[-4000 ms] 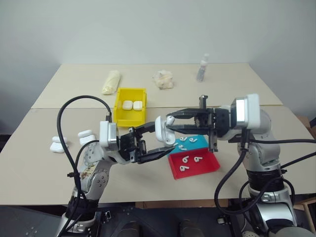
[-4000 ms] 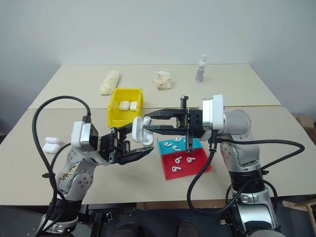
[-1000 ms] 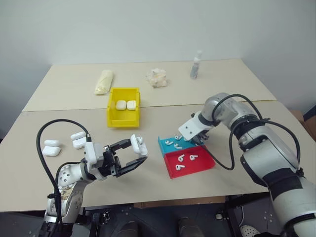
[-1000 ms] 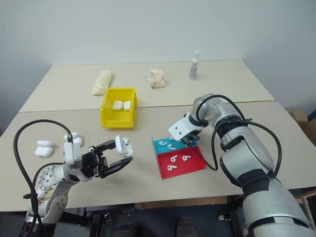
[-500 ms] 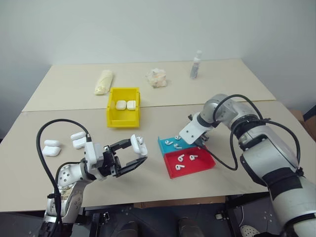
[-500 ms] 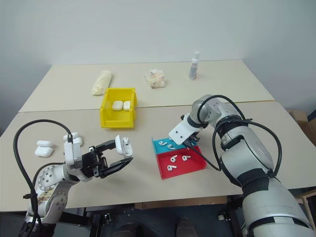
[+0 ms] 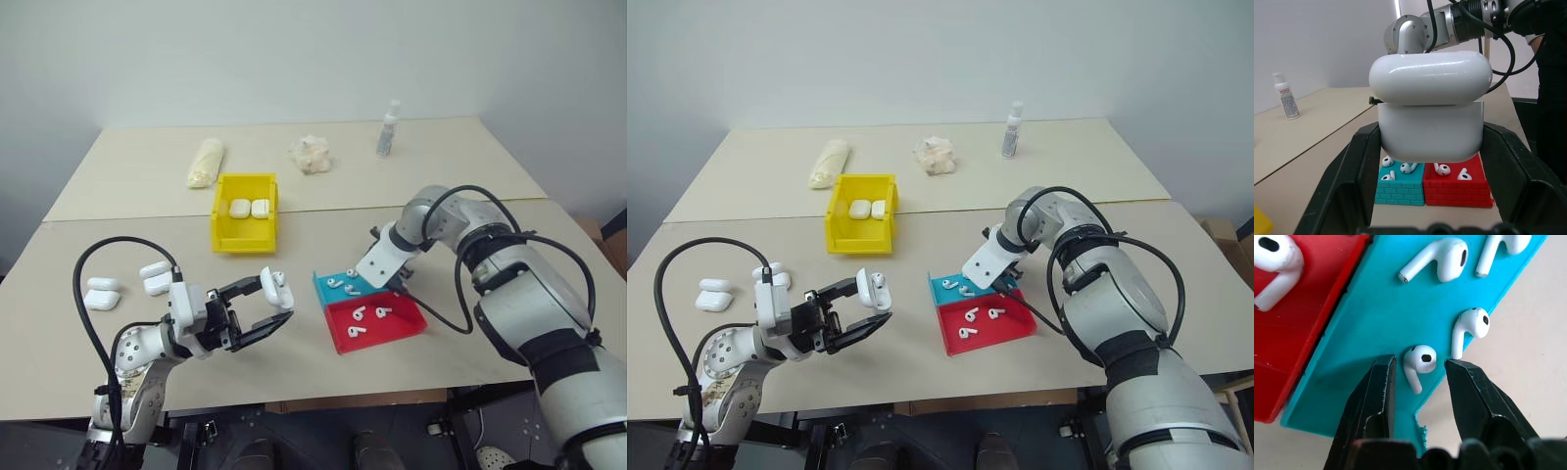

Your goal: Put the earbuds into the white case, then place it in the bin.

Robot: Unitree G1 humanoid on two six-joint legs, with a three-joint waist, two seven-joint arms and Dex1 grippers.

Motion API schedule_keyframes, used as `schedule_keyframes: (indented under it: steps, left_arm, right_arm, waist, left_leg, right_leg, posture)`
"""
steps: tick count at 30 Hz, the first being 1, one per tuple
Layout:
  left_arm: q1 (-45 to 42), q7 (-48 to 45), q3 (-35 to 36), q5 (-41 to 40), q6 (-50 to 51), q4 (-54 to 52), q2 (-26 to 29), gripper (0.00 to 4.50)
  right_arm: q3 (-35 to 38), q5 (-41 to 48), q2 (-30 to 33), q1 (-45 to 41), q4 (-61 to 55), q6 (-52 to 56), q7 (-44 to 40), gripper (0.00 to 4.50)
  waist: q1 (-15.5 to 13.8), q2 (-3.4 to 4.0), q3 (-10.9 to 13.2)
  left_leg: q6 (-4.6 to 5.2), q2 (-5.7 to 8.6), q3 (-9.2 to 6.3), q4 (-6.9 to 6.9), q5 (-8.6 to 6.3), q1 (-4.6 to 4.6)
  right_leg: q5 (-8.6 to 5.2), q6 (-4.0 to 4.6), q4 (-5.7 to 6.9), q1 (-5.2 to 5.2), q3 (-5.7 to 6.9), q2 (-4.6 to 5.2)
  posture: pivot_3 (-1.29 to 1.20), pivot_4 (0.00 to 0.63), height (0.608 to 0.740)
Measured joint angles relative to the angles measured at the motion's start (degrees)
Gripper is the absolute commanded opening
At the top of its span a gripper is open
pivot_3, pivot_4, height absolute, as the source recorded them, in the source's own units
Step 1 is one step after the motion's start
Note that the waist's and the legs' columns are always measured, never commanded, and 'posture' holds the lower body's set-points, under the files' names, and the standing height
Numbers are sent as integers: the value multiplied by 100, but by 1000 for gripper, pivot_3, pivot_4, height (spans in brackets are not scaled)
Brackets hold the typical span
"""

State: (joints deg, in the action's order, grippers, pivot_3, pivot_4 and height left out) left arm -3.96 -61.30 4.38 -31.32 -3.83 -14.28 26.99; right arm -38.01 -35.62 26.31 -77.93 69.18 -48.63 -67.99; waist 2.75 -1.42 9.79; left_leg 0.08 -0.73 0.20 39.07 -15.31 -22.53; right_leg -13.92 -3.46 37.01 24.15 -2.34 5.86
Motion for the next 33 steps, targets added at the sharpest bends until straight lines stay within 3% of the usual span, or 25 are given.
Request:
schedule_keyframes:
  steps: [25,27,33]
  left_arm:
    - [0,6,-31,58,0,0,0,2752]
    - [0,6,-37,62,0,0,0,2752]
    - [0,18,-40,67,0,0,0,2752]
  right_arm:
    - [-52,-253,-26,-35,29,-184,234,1943]
    - [-56,-253,-26,-35,53,-200,219,1433]
    - [-70,-259,-23,-35,66,-201,226,1433]
  waist:
    - [3,0,0]
    - [4,0,0]
    - [8,0,0]
  left_leg:
    - [-1,-1,0,0,1,3]
    - [-1,-1,0,0,1,4]
    - [-1,-2,0,0,1,5]
  right_leg:
    - [0,2,3,-2,-1,-2]
    - [0,2,3,-2,-1,-2]
    - [0,2,4,-3,-1,-4]
  posture:
    - [0,150,740]
    - [0,150,740]
    - [0,150,740]
